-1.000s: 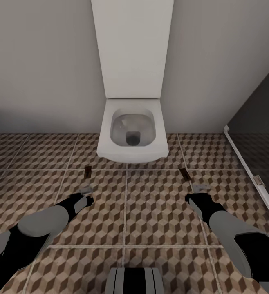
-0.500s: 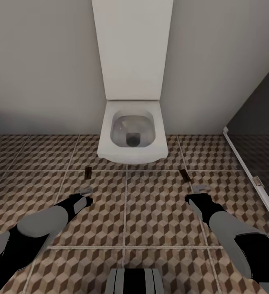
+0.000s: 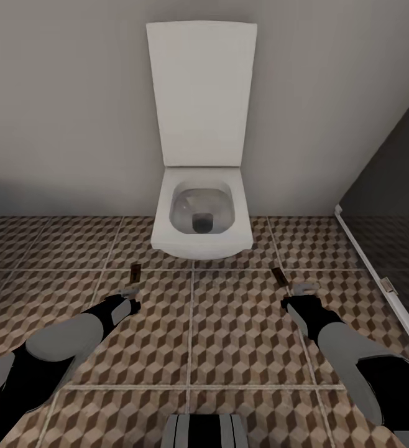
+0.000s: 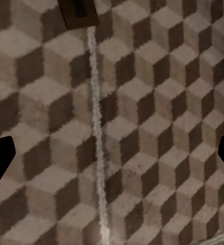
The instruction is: Take the four mousetraps from the cabinet in the bathroom and place them on the bathroom floor. Make sure all four end up on the same floor surface, and ensure that at least two of them are either under or directly next to the same bathroom sink.
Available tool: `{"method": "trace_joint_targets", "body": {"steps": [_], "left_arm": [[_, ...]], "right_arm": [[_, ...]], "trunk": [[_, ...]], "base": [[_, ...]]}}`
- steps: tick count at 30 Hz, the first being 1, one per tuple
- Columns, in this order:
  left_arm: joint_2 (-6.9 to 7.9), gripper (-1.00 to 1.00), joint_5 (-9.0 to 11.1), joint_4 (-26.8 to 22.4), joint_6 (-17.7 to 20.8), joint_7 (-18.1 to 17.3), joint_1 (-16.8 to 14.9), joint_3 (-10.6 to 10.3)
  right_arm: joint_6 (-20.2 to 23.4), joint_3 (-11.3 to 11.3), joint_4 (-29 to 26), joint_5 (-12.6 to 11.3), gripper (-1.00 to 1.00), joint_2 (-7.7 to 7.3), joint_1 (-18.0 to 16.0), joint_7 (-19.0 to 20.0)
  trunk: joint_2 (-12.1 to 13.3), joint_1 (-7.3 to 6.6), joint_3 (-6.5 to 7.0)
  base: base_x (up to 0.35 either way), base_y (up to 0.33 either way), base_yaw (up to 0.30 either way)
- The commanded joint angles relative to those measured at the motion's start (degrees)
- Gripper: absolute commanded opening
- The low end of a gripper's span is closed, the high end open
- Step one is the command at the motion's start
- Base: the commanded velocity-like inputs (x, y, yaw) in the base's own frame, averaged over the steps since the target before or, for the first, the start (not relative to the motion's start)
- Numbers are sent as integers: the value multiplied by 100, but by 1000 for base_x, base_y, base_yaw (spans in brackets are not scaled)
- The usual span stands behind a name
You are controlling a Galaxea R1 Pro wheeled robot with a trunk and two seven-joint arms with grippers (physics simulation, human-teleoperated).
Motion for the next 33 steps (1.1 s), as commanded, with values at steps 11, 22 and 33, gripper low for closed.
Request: {"method": "trace_joint_targets", "body": {"steps": [11,22,33], "left_arm": [[-6,100,41,-34,24,14,-3,-21],[2,100,41,-49,25,14,-3,-19],[2,100,41,-49,25,14,-3,-19]], "right_arm": [[37,47,-12,-44,100,-2,17,-2],[36,47,-7,-44,100,-1,34,190],[36,47,-3,-44,100,-1,41,269]], "trunk": [[14,-29,241],[28,-57,484],[43,-86,728]], "base": [[0,0,0],[0,0,0],[0,0,0]]}}
